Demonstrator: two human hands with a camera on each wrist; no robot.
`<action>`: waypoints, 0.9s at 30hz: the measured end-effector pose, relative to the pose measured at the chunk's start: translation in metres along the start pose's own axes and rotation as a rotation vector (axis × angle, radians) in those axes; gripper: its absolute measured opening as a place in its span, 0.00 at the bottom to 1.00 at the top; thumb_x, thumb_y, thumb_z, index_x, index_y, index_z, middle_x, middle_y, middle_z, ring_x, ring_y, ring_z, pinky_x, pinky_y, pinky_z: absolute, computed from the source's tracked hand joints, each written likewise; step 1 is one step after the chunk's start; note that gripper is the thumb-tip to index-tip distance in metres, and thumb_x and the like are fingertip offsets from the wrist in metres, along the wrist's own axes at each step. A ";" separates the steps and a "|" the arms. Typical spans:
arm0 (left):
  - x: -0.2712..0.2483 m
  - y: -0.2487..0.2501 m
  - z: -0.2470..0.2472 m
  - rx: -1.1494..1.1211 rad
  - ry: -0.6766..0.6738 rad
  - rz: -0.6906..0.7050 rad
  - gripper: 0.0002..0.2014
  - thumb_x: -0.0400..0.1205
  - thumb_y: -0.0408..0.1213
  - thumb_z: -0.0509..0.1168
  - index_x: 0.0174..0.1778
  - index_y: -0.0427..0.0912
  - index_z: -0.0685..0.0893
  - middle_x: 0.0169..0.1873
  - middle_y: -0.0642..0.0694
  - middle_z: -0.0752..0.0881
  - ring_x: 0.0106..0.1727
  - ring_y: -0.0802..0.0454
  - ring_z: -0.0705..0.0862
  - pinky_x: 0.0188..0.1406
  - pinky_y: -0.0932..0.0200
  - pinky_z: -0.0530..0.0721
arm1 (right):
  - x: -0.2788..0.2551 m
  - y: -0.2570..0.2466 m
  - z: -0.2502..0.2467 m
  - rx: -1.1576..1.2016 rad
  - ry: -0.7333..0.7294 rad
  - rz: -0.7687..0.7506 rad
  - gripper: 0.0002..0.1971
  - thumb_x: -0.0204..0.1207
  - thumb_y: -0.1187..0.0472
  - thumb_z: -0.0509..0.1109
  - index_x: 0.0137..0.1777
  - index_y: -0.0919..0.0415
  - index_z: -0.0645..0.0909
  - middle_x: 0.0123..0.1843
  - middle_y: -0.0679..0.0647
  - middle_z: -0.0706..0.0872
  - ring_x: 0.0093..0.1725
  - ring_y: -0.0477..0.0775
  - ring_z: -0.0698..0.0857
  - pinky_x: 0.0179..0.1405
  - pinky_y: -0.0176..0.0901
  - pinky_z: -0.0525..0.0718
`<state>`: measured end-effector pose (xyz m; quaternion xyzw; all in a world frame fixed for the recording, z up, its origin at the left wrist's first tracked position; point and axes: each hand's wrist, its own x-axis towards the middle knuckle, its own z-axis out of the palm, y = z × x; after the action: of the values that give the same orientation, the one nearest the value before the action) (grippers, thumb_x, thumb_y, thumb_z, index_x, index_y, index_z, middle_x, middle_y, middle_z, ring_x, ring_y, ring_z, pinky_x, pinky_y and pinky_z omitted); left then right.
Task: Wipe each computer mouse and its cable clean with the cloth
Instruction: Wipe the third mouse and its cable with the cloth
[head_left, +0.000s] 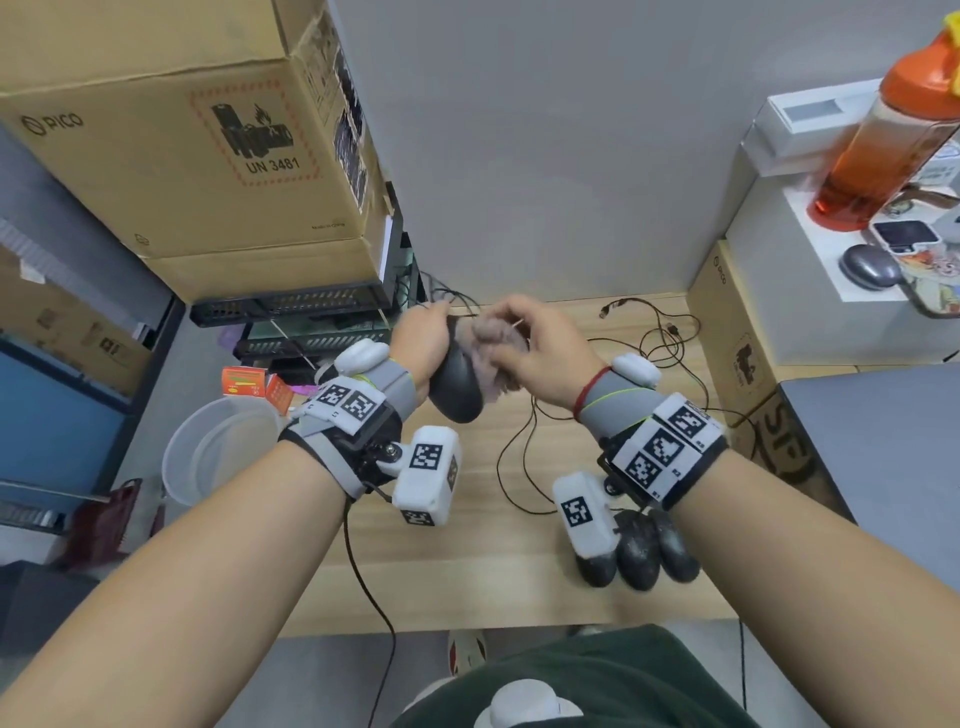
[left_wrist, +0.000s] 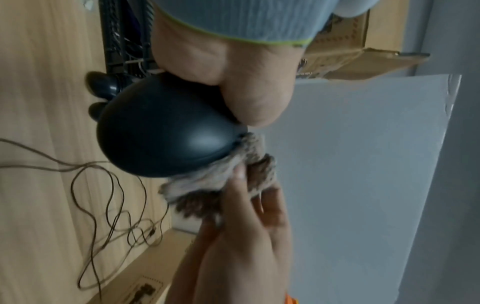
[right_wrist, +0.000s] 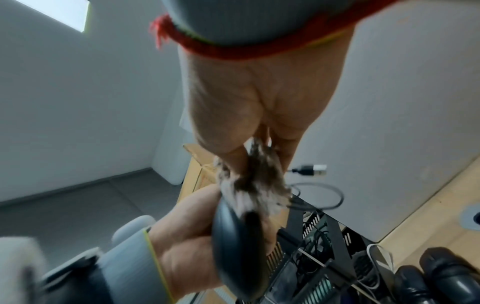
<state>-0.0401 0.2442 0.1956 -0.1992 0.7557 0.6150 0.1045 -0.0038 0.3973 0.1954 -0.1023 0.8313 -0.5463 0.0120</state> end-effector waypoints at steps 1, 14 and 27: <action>0.003 -0.002 0.004 0.005 -0.012 0.003 0.13 0.73 0.47 0.58 0.38 0.43 0.84 0.41 0.35 0.83 0.46 0.43 0.80 0.53 0.45 0.79 | 0.003 -0.001 0.000 0.003 0.074 -0.001 0.13 0.70 0.66 0.74 0.49 0.48 0.81 0.40 0.41 0.85 0.40 0.51 0.85 0.45 0.50 0.86; -0.017 0.010 0.003 -0.147 -0.027 -0.051 0.15 0.88 0.40 0.58 0.35 0.44 0.75 0.31 0.44 0.77 0.35 0.45 0.79 0.43 0.51 0.77 | 0.004 0.001 0.002 0.111 0.081 0.031 0.06 0.71 0.62 0.73 0.42 0.50 0.79 0.39 0.46 0.84 0.40 0.48 0.82 0.47 0.48 0.83; -0.013 -0.006 0.000 -0.201 0.019 -0.084 0.14 0.88 0.42 0.60 0.36 0.42 0.77 0.31 0.44 0.77 0.36 0.44 0.78 0.45 0.49 0.75 | -0.017 0.016 0.015 0.282 -0.153 0.170 0.06 0.78 0.75 0.68 0.44 0.65 0.79 0.38 0.64 0.83 0.33 0.57 0.83 0.29 0.41 0.83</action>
<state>-0.0258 0.2451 0.1951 -0.2460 0.6821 0.6809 0.1025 0.0128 0.3926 0.1731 -0.0703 0.7488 -0.6450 0.1354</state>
